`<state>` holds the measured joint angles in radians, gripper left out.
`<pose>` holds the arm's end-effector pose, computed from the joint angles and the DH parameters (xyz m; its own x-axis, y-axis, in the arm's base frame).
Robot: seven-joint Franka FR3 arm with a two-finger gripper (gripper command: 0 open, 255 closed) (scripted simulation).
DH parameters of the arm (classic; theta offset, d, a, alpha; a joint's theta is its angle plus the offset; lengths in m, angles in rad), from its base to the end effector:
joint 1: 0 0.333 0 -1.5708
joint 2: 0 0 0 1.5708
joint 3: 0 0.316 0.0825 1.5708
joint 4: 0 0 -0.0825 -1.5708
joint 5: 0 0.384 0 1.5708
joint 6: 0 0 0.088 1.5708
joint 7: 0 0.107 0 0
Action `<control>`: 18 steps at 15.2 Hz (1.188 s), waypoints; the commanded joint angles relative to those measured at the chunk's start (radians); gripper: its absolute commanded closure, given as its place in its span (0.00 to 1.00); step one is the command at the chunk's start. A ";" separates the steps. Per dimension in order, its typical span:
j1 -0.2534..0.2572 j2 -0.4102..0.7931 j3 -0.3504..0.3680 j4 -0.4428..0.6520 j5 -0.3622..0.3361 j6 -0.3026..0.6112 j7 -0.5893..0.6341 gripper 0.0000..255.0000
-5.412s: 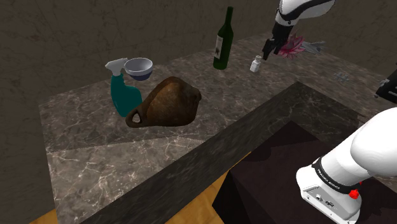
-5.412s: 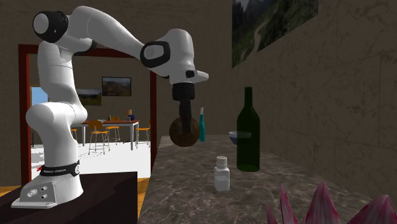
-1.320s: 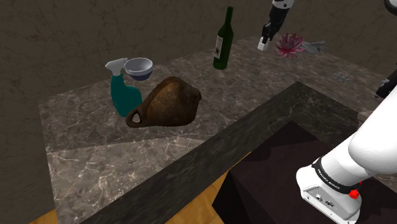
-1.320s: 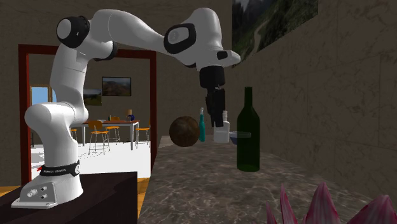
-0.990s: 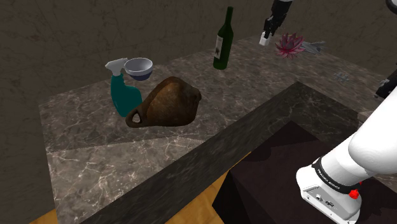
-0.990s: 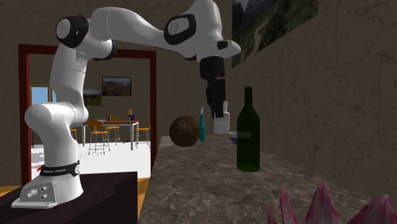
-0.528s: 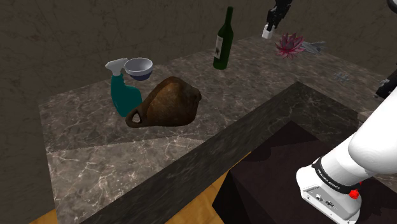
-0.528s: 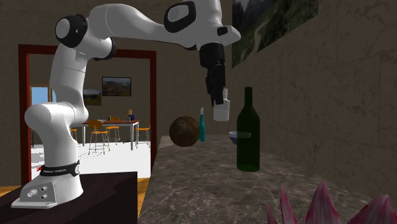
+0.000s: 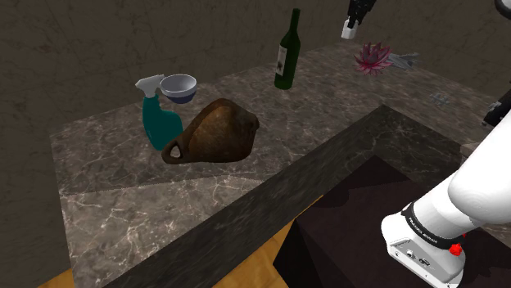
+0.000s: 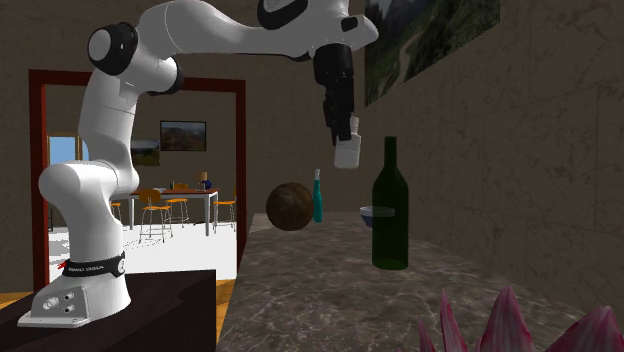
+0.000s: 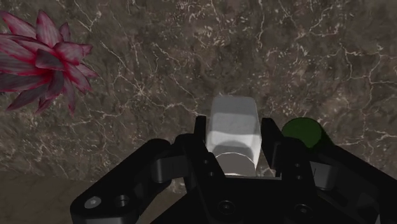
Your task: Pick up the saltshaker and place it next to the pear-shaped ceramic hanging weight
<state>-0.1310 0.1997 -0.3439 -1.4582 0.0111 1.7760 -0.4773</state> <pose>0.5706 -0.2687 0.5858 0.9959 0.0163 0.0889 0.0066 -0.9940 0.1088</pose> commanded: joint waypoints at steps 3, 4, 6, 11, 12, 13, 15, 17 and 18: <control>0.015 -0.017 0.007 0.014 -0.009 -0.030 0.021 1.00; 0.033 -0.043 0.014 -0.019 -0.022 -0.023 0.046 1.00; 0.065 -0.092 0.032 -0.079 -0.046 -0.012 0.096 1.00; 0.133 -0.193 0.087 -0.198 -0.093 0.001 0.223 1.00; 0.146 -0.210 0.099 -0.217 -0.100 0.002 0.248 1.00; 0.157 -0.225 0.111 -0.235 -0.106 0.002 0.274 1.00; 0.181 -0.253 0.136 -0.267 -0.117 0.002 0.324 1.00; 0.202 -0.277 0.163 -0.293 -0.125 0.000 0.374 1.00; 0.214 -0.287 0.176 -0.304 -0.128 -0.002 0.399 1.00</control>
<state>0.0702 -0.0749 -0.1825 -1.7472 -0.1125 1.7743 -0.1084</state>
